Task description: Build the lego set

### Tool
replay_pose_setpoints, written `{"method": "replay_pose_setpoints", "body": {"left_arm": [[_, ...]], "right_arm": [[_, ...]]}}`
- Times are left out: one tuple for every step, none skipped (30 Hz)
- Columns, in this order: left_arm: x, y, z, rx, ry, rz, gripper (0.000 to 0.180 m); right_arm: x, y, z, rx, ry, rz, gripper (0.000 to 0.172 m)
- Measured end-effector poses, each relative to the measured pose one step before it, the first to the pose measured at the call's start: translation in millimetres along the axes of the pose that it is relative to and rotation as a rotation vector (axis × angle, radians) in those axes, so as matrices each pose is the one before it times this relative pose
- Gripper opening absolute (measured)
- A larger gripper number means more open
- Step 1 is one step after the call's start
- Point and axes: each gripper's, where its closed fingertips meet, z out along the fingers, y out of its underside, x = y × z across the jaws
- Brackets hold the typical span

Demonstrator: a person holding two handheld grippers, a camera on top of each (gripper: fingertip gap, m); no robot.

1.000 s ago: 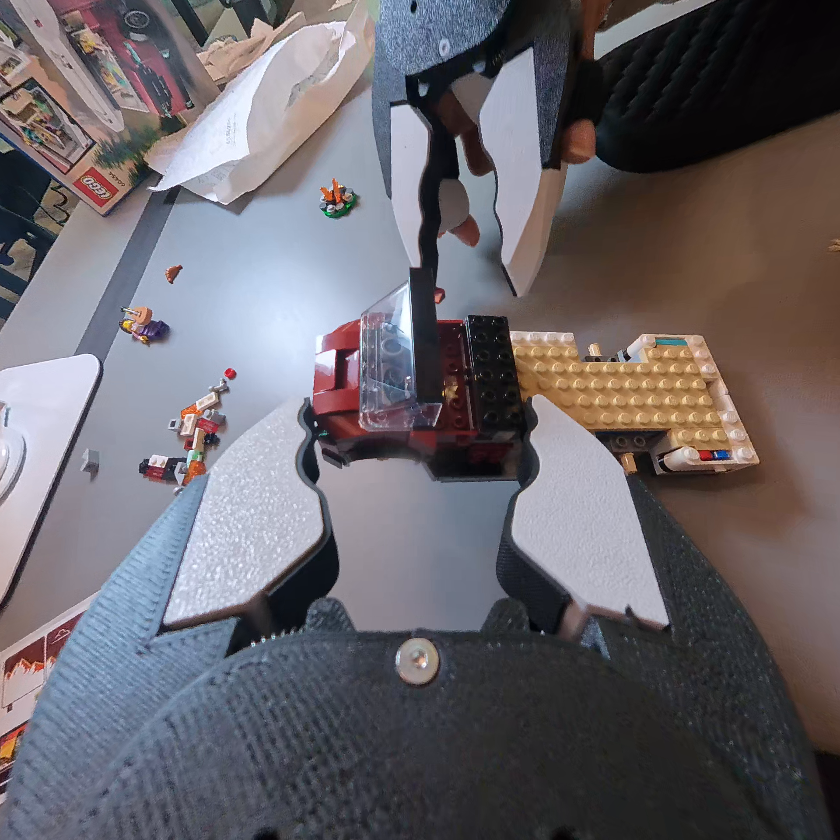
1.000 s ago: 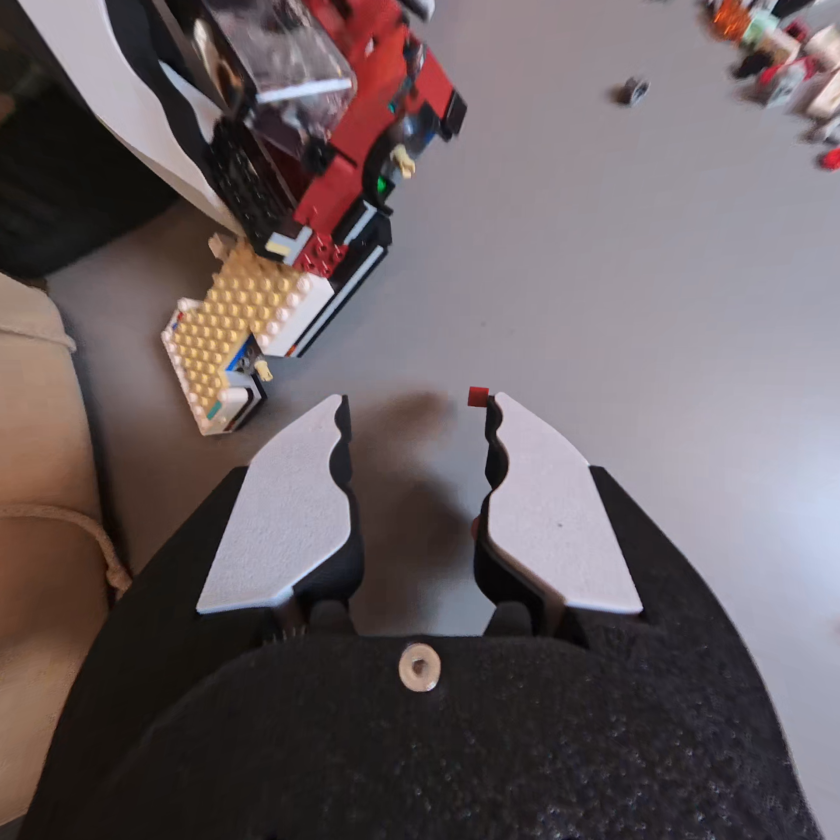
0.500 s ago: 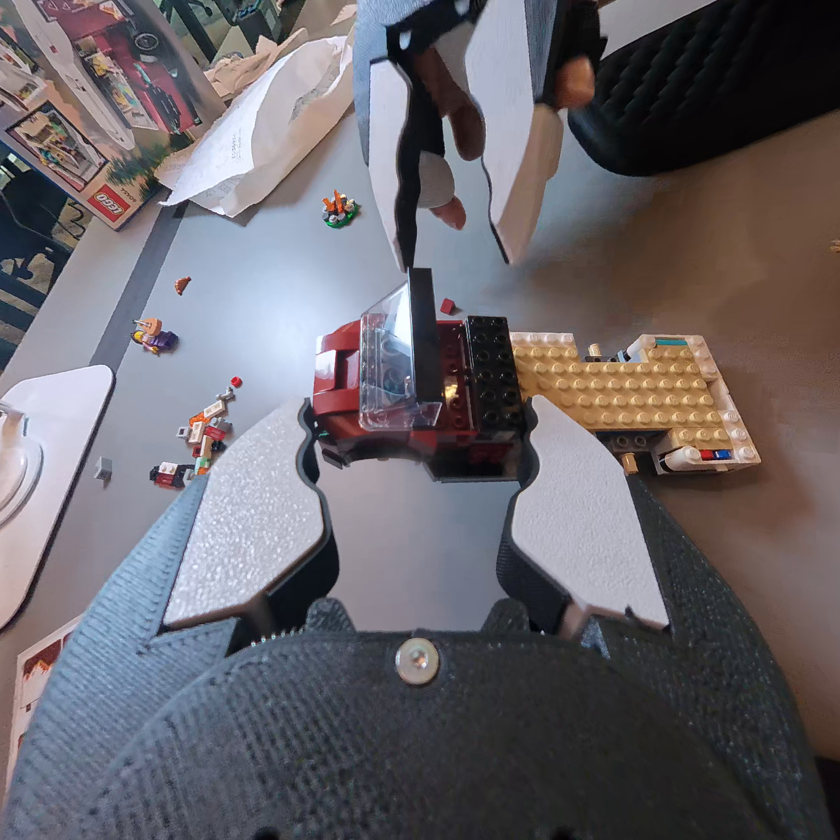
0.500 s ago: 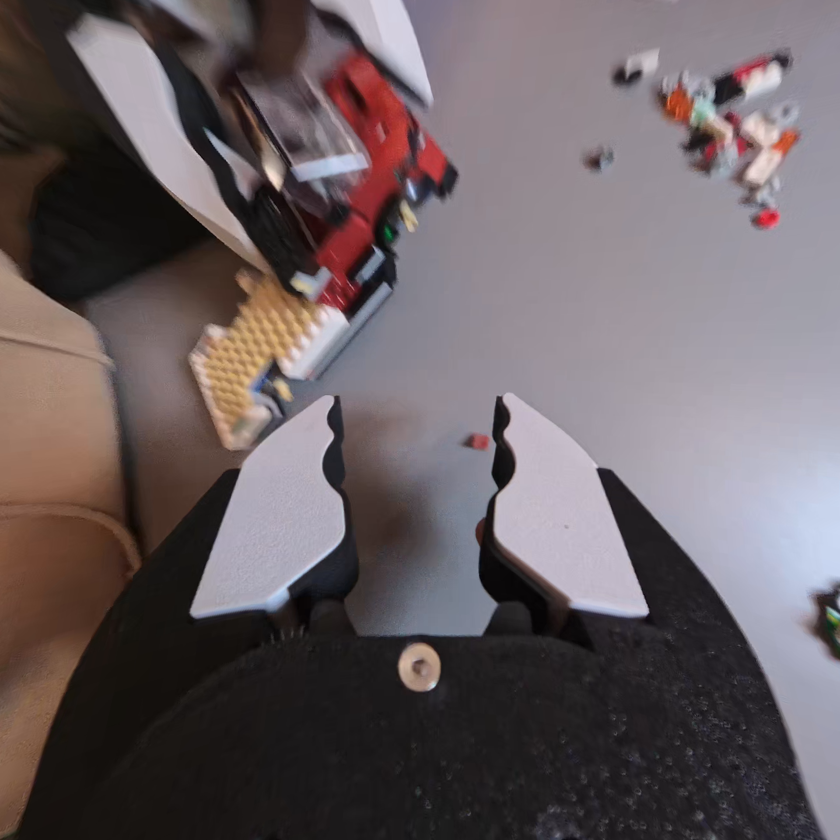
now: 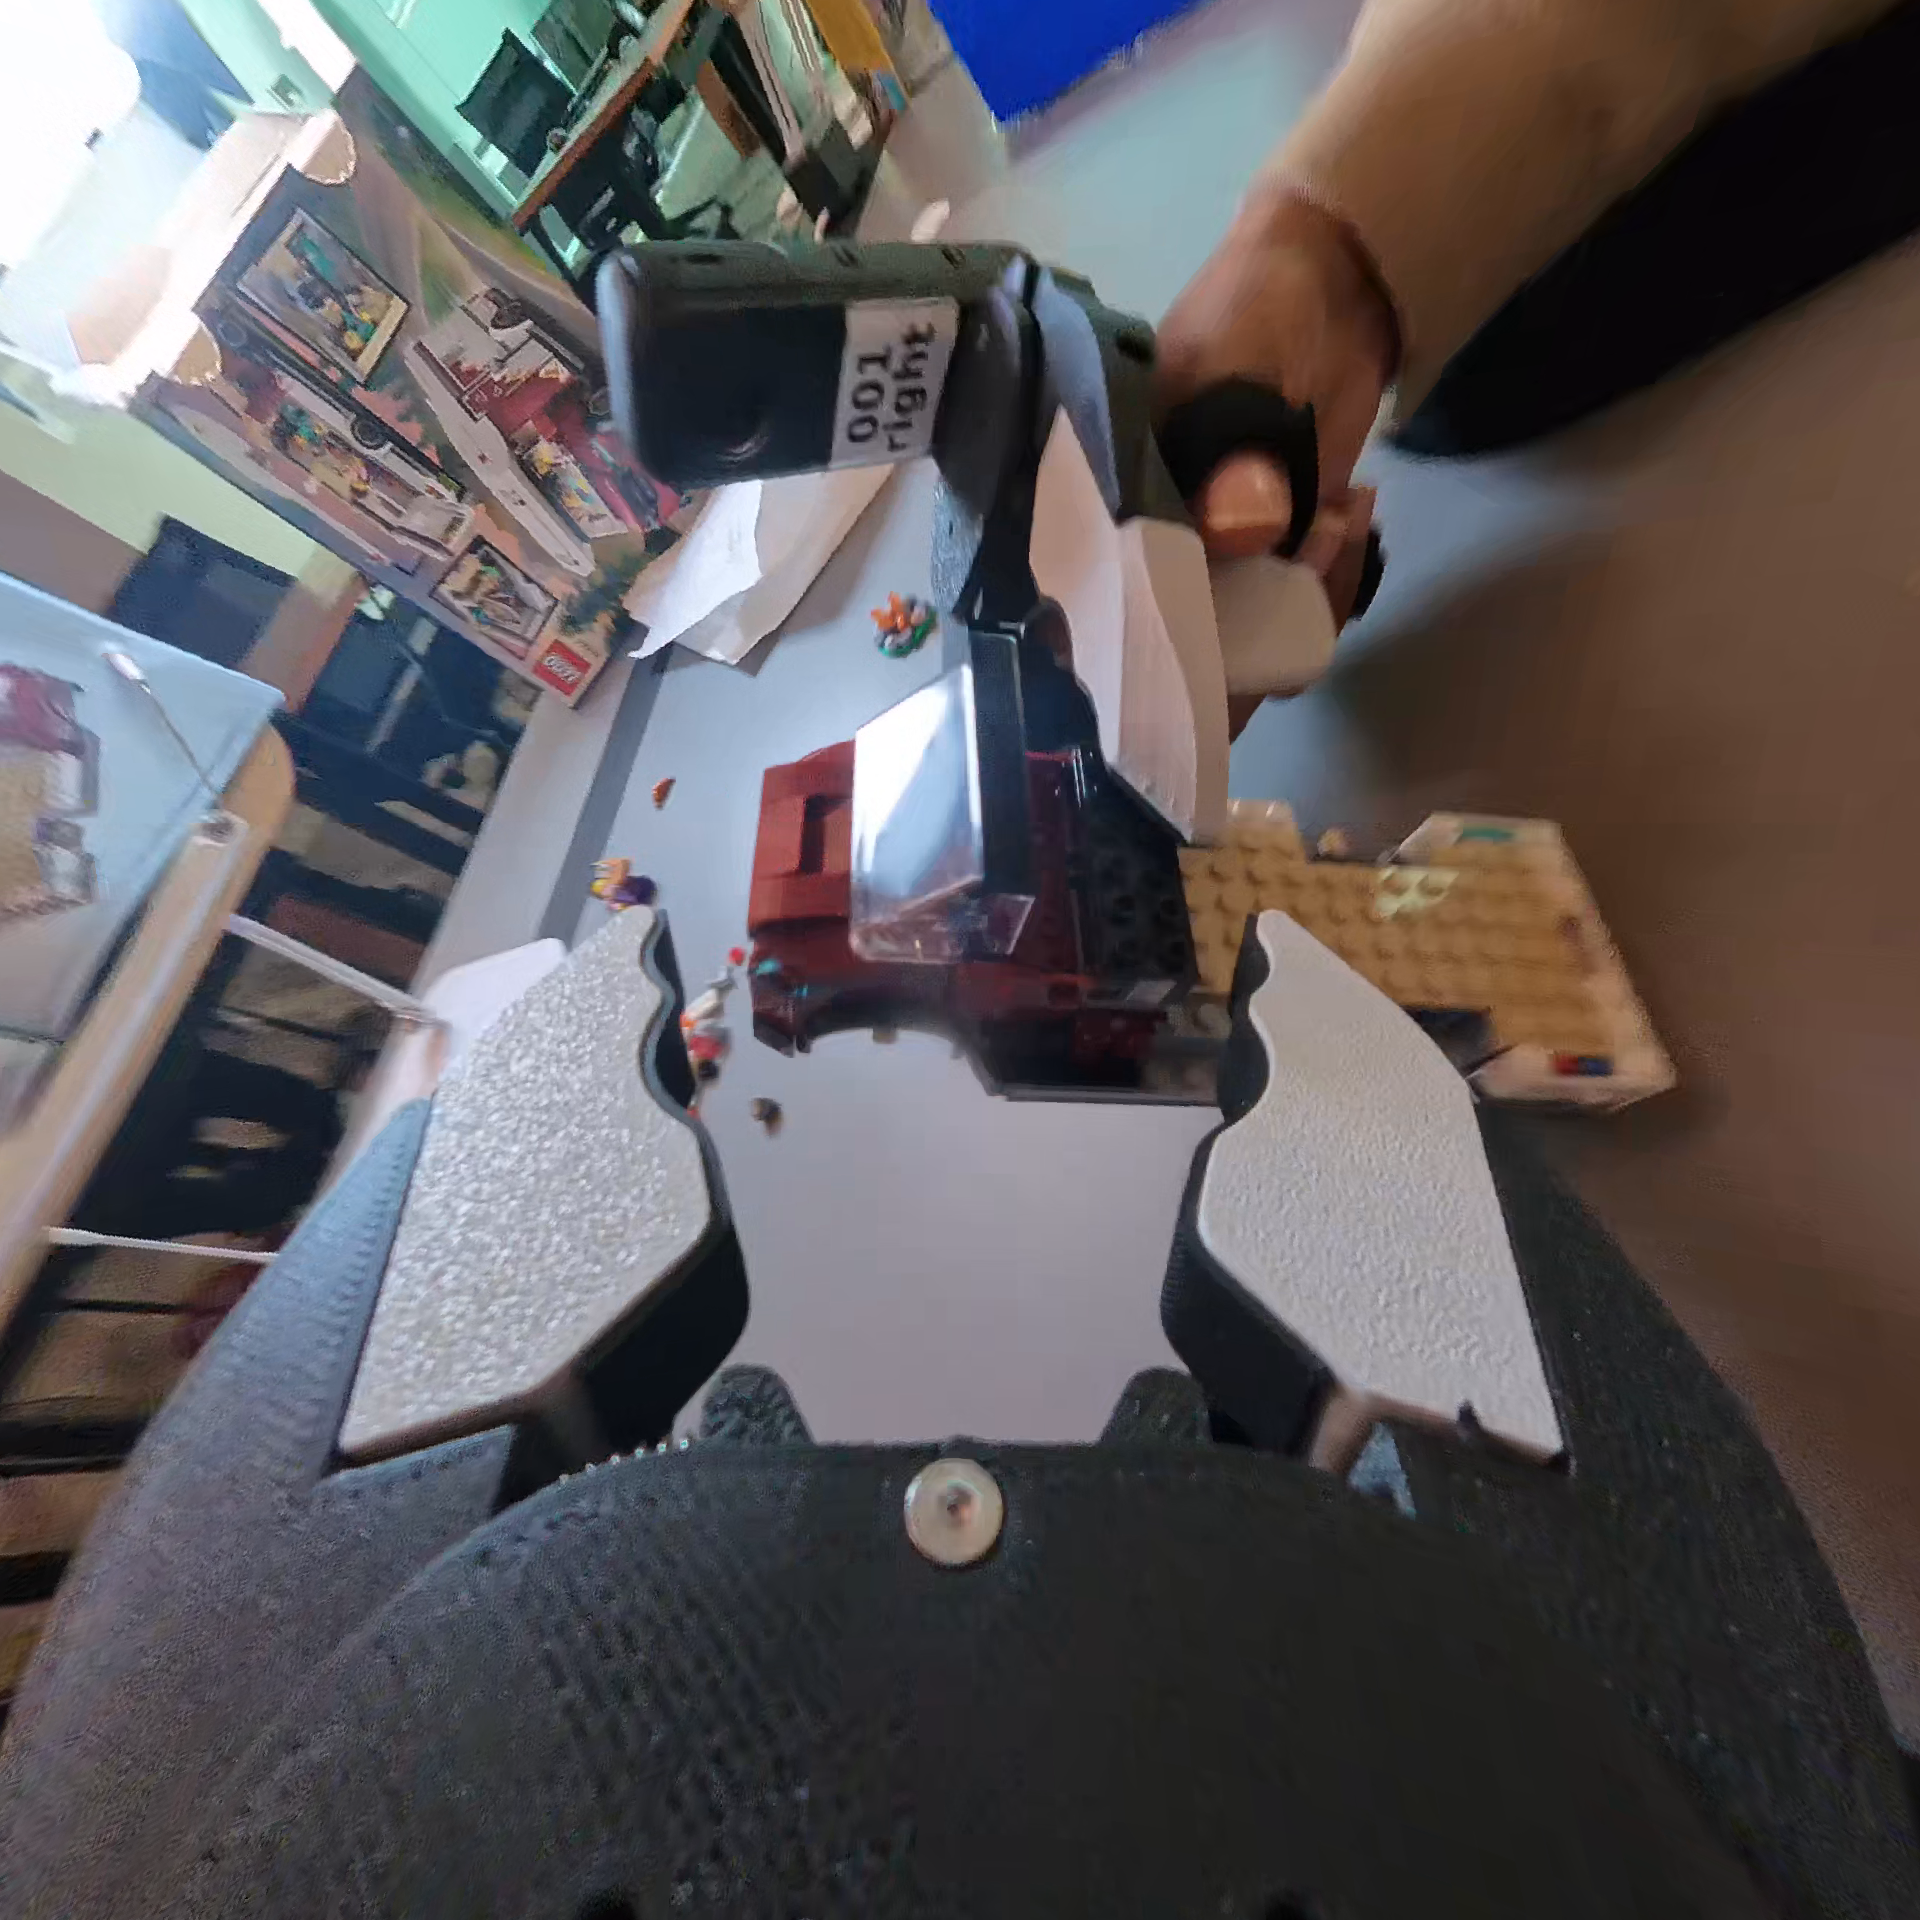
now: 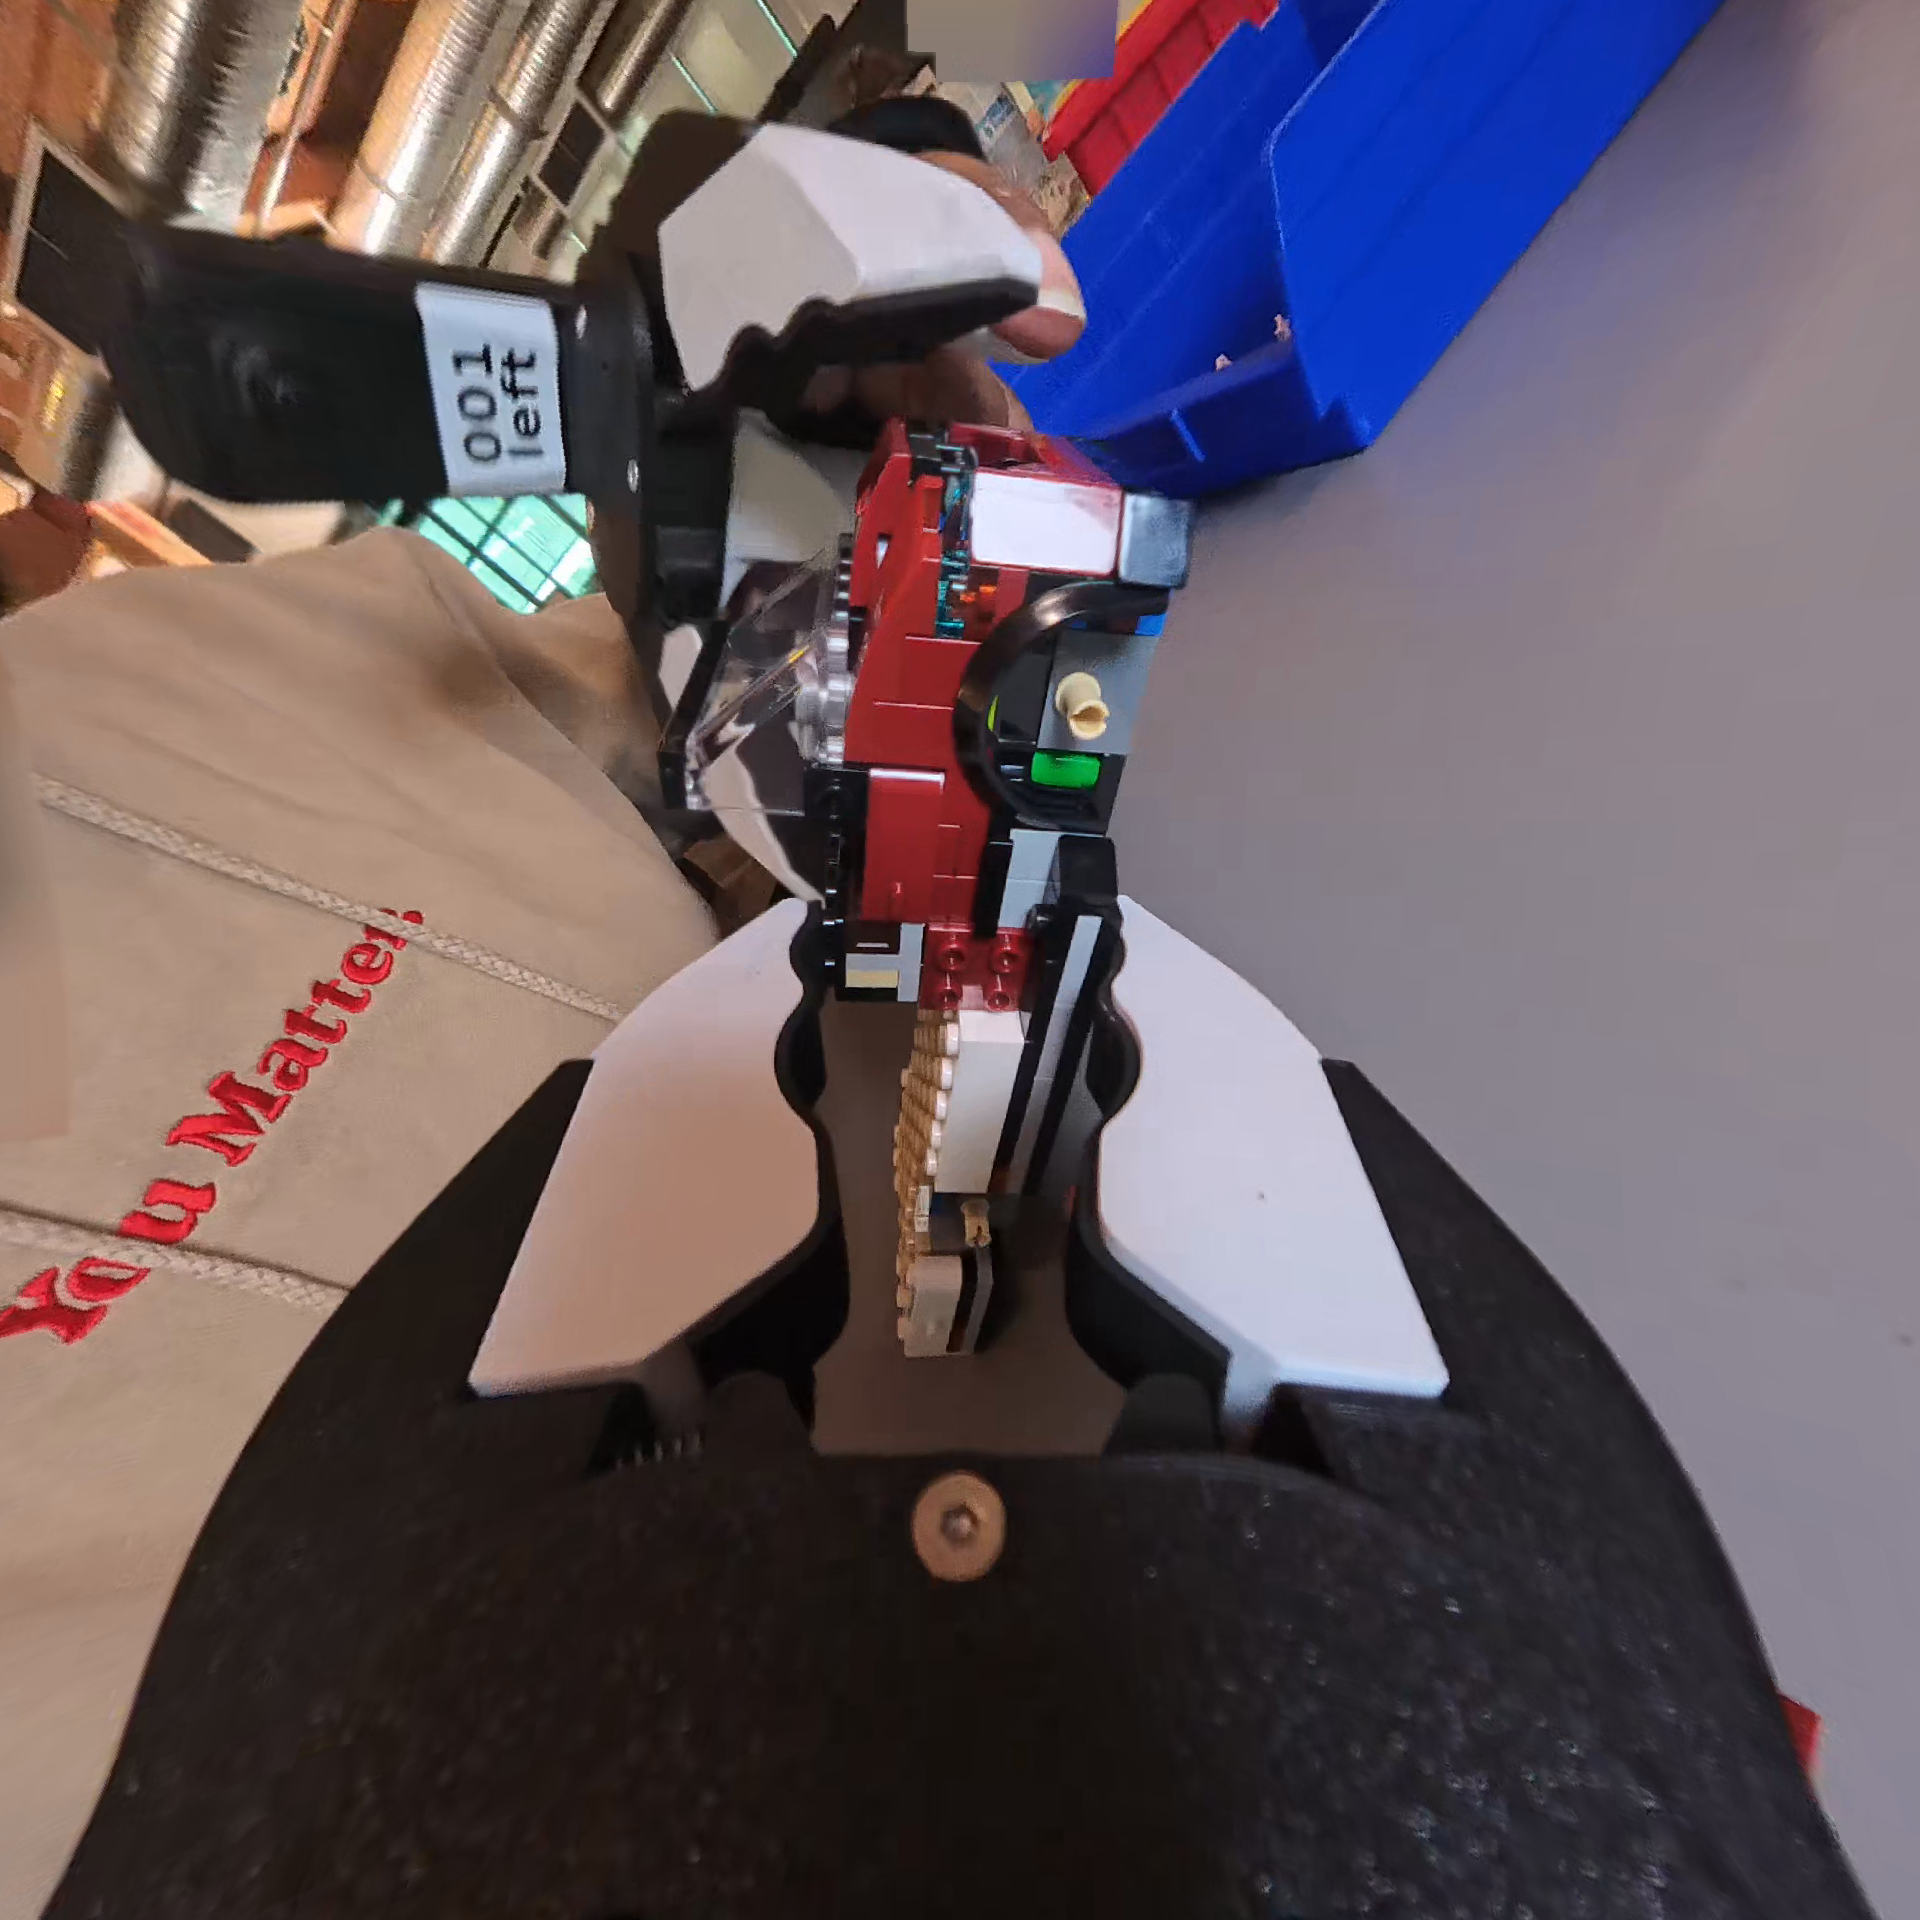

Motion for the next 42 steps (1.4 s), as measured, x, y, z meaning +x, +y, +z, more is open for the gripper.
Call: {"method": "replay_pose_setpoints", "body": {"left_arm": [[-1.92,-4.84,-6.67,0.0559,0.0206,-0.1209,0.101],[-2.04,-2.94,-5.94,0.059,0.0235,-0.1404,0.099],[0.17,-0.55,-3.64,0.0556,0.0361,-0.1556,0.095],[3.34,2.95,-0.38,0.0376,0.0543,-0.1546,0.093],[5.27,6.02,2.9,0.0146,0.0589,-0.1276,0.093],[4.16,5.5,4.99,0.0121,0.0385,-0.0832,0.091],[4.42,3.36,5.41,0.0144,0.0291,-0.0367,0.086],[4.68,0.85,4.63,0.0143,0.0261,-0.0125,0.077],[2.0,-0.56,3.16,0.0063,0.0103,0.0018,0.068],[0.46,-0.08,1.35,-0.0048,0.004,0.0168,0.062],[1.72,0.17,0.11,-0.006,0.0123,0.0092,0.058],[0.74,0.05,-0.11,-0.0009,0.0037,0.0086,0.057],[0.89,-0.16,-0.32,0.0057,0.0011,0.0132,0.057],[0.6,0.08,-0.39,0.0041,0.0,0.0136,0.056],[-0.49,0.18,-0.66,0.0032,-0.0057,0.0178,0.053],[-0.45,-0.06,-0.92,0.0058,0.0001,0.0038,0.053],[0.52,-0.58,-1.48,0.0095,0.0125,-0.0049,0.053],[-0.73,0.34,-1.83,0.002,0.0011,-0.0011,0.053],[-1.66,0.16,-2.08,0.0024,-0.0079,-0.0019,0.053],[-0.66,-0.37,-2.22,0.0059,0.0011,-0.001,0.052],[-0.51,0.15,-2.07,0.0017,0.0027,0.0031,0.052],[-0.99,-0.38,-1.78,0.0053,-0.0022,0.0041,0.052],[-1.13,-0.66,-1.36,0.0072,-0.0036,0.0047,0.052],[-1.0,-0.19,-0.97,0.0036,-0.0034,0.0025,0.052],[-1.29,-0.33,-0.66,0.0034,-0.0062,0.0,0.052],[-0.91,-0.27,-0.52,0.0051,-0.0054,0.0012,0.052],[-0.31,0.09,-0.63,0.0027,-0.0002,-0.0007,0.052],[-0.26,0.01,-0.45,0.0023,-0.0006,-0.0023,0.052],[-0.32,-0.02,-0.45,0.0027,-0.0009,-0.0009,0.052],[0.26,-0.04,-0.33,0.0022,0.0016,-0.0019,0.052],[0.25,0.05,-0.21,0.0015,0.001,-0.0008,0.052],[-0.05,-0.01,-0.27,0.0016,-0.002,0.0009,0.052],[0.01,-0.04,-0.34,0.0019,-0.0018,0.0,0.052],[0.09,0.05,-0.23,0.0017,-0.0013,-0.0013,0.052],[0.19,0.06,-0.3,0.0009,0.0,-0.0003,0.052],[0.19,0.01,-0.25,0.0007,-0.0009,0.0002,0.052],[0.0,-0.07,-0.07,0.0003,-0.0018,0.0009,0.052],[0.12,0.01,-0.13,0.0003,-0.0007,-0.0007,0.052],[0.06,0.04,0.06,-0.0001,-0.0005,-0.0002,0.052],[0.14,-0.01,-0.1,-0.0001,-0.0006,0.0011,0.052],[0.07,-0.01,-0.01,0.0003,-0.0002,0.0,0.052],[-0.02,-0.04,0.01,0.0005,-0.001,-0.0002,0.052]], "right_arm": [[-2.0,-1.34,-0.77,0.0091,0.003,-0.0328,0.048],[-1.94,-1.7,-1.08,0.0108,0.0072,-0.0393,0.048],[-1.92,-1.59,-0.94,0.0091,0.0124,-0.0459,0.048],[-2.46,-1.98,-0.82,0.0096,0.0091,-0.0464,0.048],[-2.08,-1.58,-0.11,0.0063,0.0106,-0.0453,0.048],[-1.67,-1.2,0.65,0.0028,0.0085,-0.0329,0.048],[-1.66,-0.92,1.23,0.0002,0.0019,-0.0208,0.048],[-1.18,-0.68,1.26,0.0005,0.0035,-0.0144,0.048],[-0.88,-0.51,0.92,-0.0013,0.0041,-0.0122,0.048],[-0.66,-0.21,0.43,-0.0036,0.0058,-0.0119,0.048],[0.08,-0.02,-0.02,-0.003,0.0086,-0.0099,0.048],[-0.62,-0.05,-0.19,-0.0003,0.0038,-0.0072,0.048],[-0.75,-0.09,-0.04,-0.0009,0.0042,-0.0059,0.049],[0.15,0.27,-0.61,-0.0101,0.0124,-0.0099,0.049],[2.17,0.44,-2.44,-0.0243,0.0271,-0.0199,0.05],[2.45,-0.64,-5.63,-0.0294,0.0294,-0.0349,0.052],[2.66,-2.08,-9.37,-0.0239,0.0259,-0.0317,0.053],[4.2,0.75,-12.11,-0.0449,0.0254,-0.0188,0.052],[7.24,6.66,-13.73,-0.0762,0.0346,-0.0095,0.048],[10.69,12.07,-13.53,-0.0912,0.052,-0.0086,0.044],[13.69,16.04,-10.91,-0.0938,0.066,-0.0055,0.036],[13.06,17.31,-6.01,-0.0885,0.0551,0.0063,0.031],[10.31,15.05,-1.02,-0.0734,0.0364,0.0295,0.027],[5.77,10.63,3.23,-0.0516,0.0129,0.0477,0.025],[2.61,6.03,5.8,-0.0313,0.0032,0.0534,0.024],[-0.64,3.4,7.27,-0.0199,-0.0074,0.035,0.023],[-0.57,3.46,7.47,-0.0253,0.002,0.0077,0.022],[3.1,3.97,7.05,-0.0356,0.0311,-0.0065,0.021],[4.11,3.2,5.87,-0.0355,0.0349,-0.0077,0.021],[0.89,0.59,4.43,-0.02,0.0089,0.0017,0.02],[0.04,-0.92,3.02,-0.0113,-0.0031,0.0168,0.02],[1.06,-0.7,2.29,-0.012,0.0023,0.0171,0.018],[1.43,0.0,1.73,-0.0153,0.0061,0.0066,0.017],[0.88,0.27,1.21,-0.0151,0.0054,-0.0002,0.016],[0.3,-0.32,0.94,-0.0098,0.0026,0.0019,0.016],[-0.16,-0.36,0.66,-0.0079,-0.0016,0.006,0.016],[0.32,-0.37,0.4,-0.0075,0.0008,0.0053,0.015],[0.71,-0.39,0.11,-0.0058,0.004,0.0023,0.015],[0.27,-0.51,-0.01,-0.0029,0.0017,0.0011,0.015],[0.11,-0.23,0.28,-0.0037,0.0003,0.0015,0.014],[0.39,0.0,0.4,-0.0039,0.0026,0.0012,0.013],[0.54,-0.22,0.19,-0.0017,0.0041,0.0008,0.012]]}}
